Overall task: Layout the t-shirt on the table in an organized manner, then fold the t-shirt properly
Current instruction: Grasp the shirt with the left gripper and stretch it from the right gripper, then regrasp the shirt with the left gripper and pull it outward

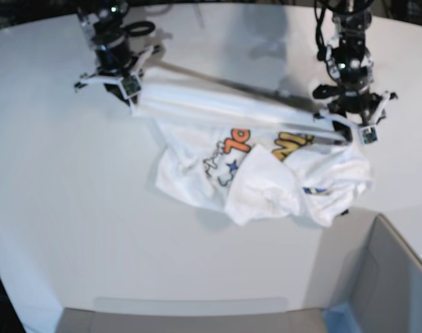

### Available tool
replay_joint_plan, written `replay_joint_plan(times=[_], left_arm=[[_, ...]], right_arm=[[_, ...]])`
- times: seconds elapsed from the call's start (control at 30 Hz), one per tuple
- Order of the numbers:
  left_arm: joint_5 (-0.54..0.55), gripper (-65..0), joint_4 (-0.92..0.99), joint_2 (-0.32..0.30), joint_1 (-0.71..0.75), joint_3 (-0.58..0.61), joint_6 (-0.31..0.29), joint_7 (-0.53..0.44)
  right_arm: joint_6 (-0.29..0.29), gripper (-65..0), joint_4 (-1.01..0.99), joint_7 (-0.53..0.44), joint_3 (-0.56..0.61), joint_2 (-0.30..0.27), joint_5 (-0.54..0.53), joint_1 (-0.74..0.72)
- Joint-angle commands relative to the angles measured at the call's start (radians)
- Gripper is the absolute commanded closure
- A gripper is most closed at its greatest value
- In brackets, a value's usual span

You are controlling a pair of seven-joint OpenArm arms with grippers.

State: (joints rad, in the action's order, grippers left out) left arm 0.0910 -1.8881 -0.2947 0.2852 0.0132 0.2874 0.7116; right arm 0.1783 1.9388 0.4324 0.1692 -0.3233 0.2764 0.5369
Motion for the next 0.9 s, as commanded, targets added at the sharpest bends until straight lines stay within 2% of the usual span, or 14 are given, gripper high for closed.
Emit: replay_joint_plan(times=[0.0,0.17,0.33,0.4,0.47,0.53,0.6,0.73,0.87], left_arm=[[-0.013,-28.1,-0.017,0.004,-0.01,0.008,-0.009,-0.023],[-0.013,-33.3,-0.017,0.015,-0.01,0.041,-0.018,-0.022],[-0.023,-33.6,-0.017,0.009,0.016,0.032,-0.021,-0.022],[-0.035,-33.6,-0.035,-0.036,0.041,0.043,-0.024,-0.022],[-0.067,-33.5,-0.06,-0.093,0.052,0.107,-0.026,-0.022],[-0.152,-33.5,-0.069,-0.174,0.047,0.215,-0.026,-0.02],[-0.257,-33.5,-0.061,-0.226,0.044,0.319,-0.018,-0.02],[-0.503,-33.6,-0.032,-0.243,0.039,0.42,-0.024,-0.02],[-0.629,-33.9,0.046,-0.243,-0.011,0.466,-0.026,-0.02]], right_arm=[[0.011,0.0,0.018,-0.027,-0.001,-0.001,0.011,-0.005],[0.01,0.0,0.018,-0.027,-0.001,-0.001,0.011,-0.007],[0.01,0.0,0.017,-0.027,-0.001,-0.003,0.011,-0.005],[0.01,0.0,0.017,-0.027,-0.001,-0.003,0.011,-0.005],[0.01,0.0,0.017,-0.027,-0.001,-0.003,0.011,-0.005],[0.01,0.0,0.017,-0.027,-0.001,-0.003,0.011,-0.007],[0.01,0.0,0.017,-0.027,-0.001,-0.003,0.011,-0.007],[0.01,0.0,0.017,-0.027,-0.001,-0.003,0.011,-0.007],[0.01,0.0,0.017,-0.027,-0.001,-0.001,0.011,-0.007]])
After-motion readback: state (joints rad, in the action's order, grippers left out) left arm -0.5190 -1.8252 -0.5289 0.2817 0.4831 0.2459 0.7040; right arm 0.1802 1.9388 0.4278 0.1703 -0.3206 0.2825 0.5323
